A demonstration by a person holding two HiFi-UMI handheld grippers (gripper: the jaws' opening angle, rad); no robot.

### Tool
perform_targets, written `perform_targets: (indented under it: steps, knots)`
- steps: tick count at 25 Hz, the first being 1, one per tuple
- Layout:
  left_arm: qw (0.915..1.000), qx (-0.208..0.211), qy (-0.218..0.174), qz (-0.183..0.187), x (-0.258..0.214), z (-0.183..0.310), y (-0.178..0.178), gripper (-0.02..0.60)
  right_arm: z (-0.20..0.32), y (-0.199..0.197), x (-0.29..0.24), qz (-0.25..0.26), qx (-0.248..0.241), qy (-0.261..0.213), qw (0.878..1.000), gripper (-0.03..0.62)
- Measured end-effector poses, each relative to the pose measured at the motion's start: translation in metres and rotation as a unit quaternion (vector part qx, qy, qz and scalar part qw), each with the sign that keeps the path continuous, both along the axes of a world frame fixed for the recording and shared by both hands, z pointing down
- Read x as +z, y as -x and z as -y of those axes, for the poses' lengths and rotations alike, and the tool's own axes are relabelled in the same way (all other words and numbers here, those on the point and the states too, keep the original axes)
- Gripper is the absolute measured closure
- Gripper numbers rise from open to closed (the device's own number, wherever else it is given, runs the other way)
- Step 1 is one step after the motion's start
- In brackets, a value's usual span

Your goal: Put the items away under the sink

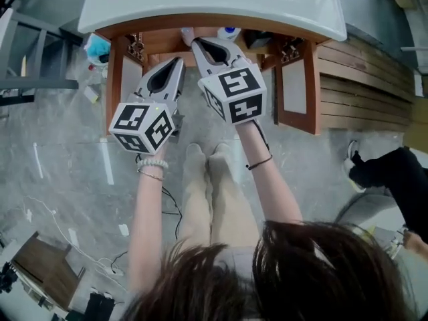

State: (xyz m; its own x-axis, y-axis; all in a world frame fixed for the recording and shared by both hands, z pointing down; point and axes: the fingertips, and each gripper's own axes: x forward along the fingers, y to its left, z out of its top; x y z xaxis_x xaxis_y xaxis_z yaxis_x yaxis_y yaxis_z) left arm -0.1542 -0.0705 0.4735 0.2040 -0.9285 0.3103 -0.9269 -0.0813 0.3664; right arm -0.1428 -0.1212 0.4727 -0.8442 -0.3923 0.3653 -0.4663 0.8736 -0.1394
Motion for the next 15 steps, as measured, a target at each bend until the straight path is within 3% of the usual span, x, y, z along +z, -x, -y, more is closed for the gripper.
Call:
perform_targets:
  steps: [6, 15]
  knots:
    - [0.9999, -0.006, -0.002, -0.012, -0.021, -0.005, -0.005, 0.58, -0.008, -0.007, -0.028, 0.014, -0.012, -0.001, 1.0, 0.577]
    - [0.9999, 0.009, 0.007, 0.003, -0.05, -0.012, -0.007, 0.579, -0.021, -0.013, -0.057, 0.029, -0.023, 0.007, 0.999, 0.577]
